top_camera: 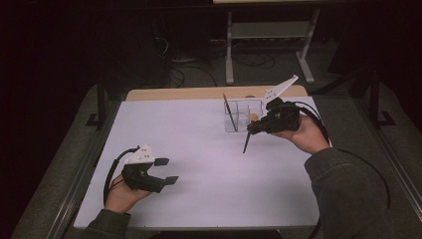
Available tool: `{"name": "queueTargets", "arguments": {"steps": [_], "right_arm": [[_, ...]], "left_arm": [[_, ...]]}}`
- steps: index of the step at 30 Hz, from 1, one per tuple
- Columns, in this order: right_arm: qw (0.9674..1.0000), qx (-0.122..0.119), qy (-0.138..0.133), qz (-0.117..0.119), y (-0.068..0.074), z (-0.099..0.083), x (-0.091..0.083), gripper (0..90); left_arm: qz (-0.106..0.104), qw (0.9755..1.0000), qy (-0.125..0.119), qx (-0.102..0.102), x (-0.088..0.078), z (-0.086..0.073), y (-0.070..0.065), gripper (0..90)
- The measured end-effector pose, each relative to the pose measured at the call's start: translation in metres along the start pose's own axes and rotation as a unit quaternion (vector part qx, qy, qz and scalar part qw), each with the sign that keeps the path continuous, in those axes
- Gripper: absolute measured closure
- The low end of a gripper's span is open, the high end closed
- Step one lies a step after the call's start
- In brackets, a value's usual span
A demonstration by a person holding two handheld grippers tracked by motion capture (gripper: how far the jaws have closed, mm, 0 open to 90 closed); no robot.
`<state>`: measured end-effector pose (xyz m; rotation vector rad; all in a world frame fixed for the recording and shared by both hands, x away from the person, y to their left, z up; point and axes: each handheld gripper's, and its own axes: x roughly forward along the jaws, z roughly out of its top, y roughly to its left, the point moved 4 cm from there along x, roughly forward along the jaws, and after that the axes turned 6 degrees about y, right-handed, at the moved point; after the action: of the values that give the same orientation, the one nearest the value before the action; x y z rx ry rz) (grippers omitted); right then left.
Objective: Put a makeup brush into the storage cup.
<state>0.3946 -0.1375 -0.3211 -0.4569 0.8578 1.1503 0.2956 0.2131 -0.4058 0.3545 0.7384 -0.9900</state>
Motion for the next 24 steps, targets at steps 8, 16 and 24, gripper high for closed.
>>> {"name": "queueTargets", "arguments": {"steps": [8,16,24], "right_arm": [[1.0000,0.005,-0.002,-0.008,-0.012,0.007,-0.004,82.9],[0.9998,-0.001,0.006,-0.018,-0.019,0.016,-0.007,83.0],[0.9996,0.010,0.009,-0.024,-0.028,0.022,-0.014,82.9]], "left_arm": [[0.008,0.9999,-0.004,-0.007,-0.004,-0.003,0.003,27.2],[0.011,0.9999,0.000,-0.008,-0.005,-0.009,0.005,26.0],[0.016,0.9999,-0.001,-0.004,-0.008,-0.009,0.006,25.8]]}}
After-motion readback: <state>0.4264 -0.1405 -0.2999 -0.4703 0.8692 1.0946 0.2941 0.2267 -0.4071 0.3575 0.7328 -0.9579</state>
